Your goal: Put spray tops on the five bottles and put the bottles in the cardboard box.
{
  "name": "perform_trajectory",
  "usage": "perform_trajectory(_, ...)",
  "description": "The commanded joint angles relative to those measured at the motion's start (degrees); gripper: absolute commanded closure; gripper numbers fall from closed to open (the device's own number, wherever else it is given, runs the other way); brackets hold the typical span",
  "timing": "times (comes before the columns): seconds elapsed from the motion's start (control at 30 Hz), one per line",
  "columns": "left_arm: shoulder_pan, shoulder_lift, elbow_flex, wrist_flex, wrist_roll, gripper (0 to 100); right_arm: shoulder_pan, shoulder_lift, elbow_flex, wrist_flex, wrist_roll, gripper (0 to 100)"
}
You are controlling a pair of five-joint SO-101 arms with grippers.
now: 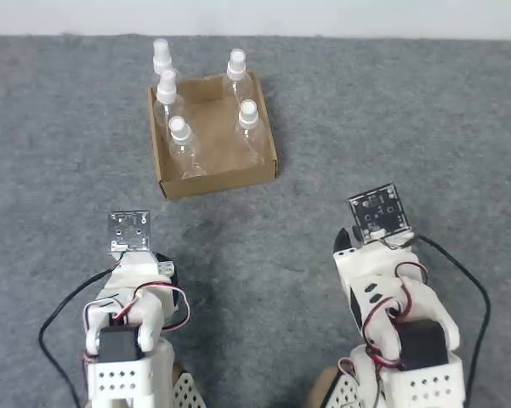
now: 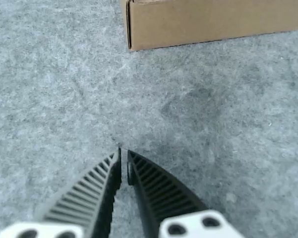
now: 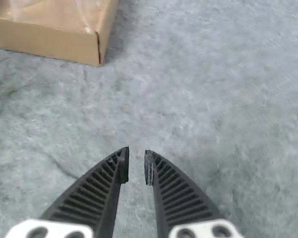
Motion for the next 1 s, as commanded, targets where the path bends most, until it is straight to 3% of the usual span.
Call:
perform_trajectory(0.0,-0.18,0.18,-0.66,0.44,-0.7,99,1.19,-0.48,1.49,-1.36,0.53,99.2)
perform_trajectory(0.83,-0.18,0.18,-0.66,0.44,-0.7,99,1.45,-0.48,25.23,-22.37,0.26,99.2)
perform_trajectory(0.97,-0.18,0.18,-0.66,0.44,-0.7,99,5.58,-0.48,24.88,-22.55,-2.37,99.2)
